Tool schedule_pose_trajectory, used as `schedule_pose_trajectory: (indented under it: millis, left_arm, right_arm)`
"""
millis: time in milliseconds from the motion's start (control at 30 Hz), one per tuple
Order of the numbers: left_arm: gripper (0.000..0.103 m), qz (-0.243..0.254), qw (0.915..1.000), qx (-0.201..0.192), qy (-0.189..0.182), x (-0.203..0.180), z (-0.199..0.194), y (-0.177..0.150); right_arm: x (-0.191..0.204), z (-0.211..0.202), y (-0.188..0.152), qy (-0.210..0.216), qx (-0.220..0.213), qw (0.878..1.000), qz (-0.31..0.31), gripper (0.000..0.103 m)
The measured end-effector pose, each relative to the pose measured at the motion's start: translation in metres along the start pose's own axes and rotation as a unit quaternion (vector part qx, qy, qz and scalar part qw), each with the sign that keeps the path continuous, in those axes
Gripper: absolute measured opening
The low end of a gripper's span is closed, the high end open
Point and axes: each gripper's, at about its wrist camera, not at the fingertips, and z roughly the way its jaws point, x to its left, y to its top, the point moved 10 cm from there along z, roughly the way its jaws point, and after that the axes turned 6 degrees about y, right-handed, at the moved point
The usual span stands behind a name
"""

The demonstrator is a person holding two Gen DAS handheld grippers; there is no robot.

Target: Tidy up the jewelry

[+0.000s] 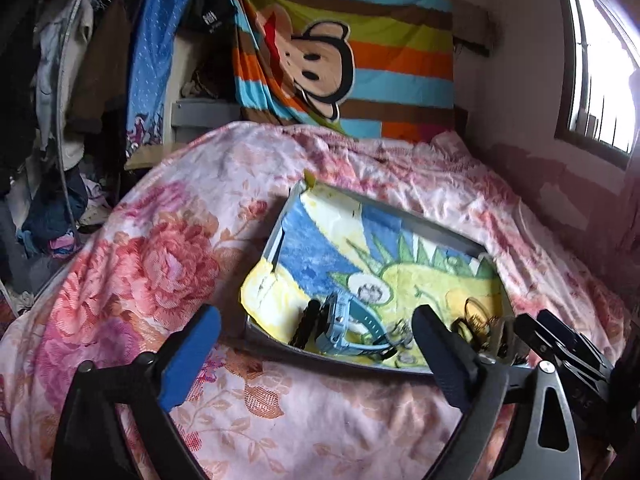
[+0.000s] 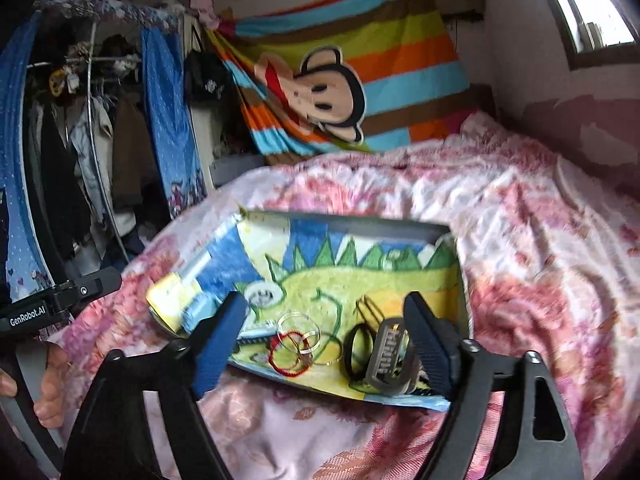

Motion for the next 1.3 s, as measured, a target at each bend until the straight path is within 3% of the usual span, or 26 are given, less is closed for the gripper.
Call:
schedule_pose_trajectory:
  millis: [133, 367, 800, 1300]
  left_arm:
    - [0.102, -0.007, 0.9991, -0.041, 0.000, 0.001, -0.029, 0.009]
    - [0.103, -0.010, 0.9961, -0.087, 0.000, 0.004, -0.080, 0.013]
    - [0.103, -0.017, 0.9919, -0.125, 0.004, 0.020, -0.152, -0.003]
    - [0.103, -0.003, 0.9908, -0.131, 0.033, 0.039, -0.198, -0.046]
  right_arm:
    - [0.011, -0.028, 0.014, 0.000, -0.027, 0.999, -0.017, 0.092]
    - [0.038, -0.075, 0.026, -0.003, -0.057, 0.997, -0.053, 0.098]
    - [0.056, -0.151, 0.028, -0.006, -0.082, 0.995, -0.060, 0.101]
    - [0.059, -0.217, -0.011, -0.018, -0.091, 0.994, -0.060, 0.101]
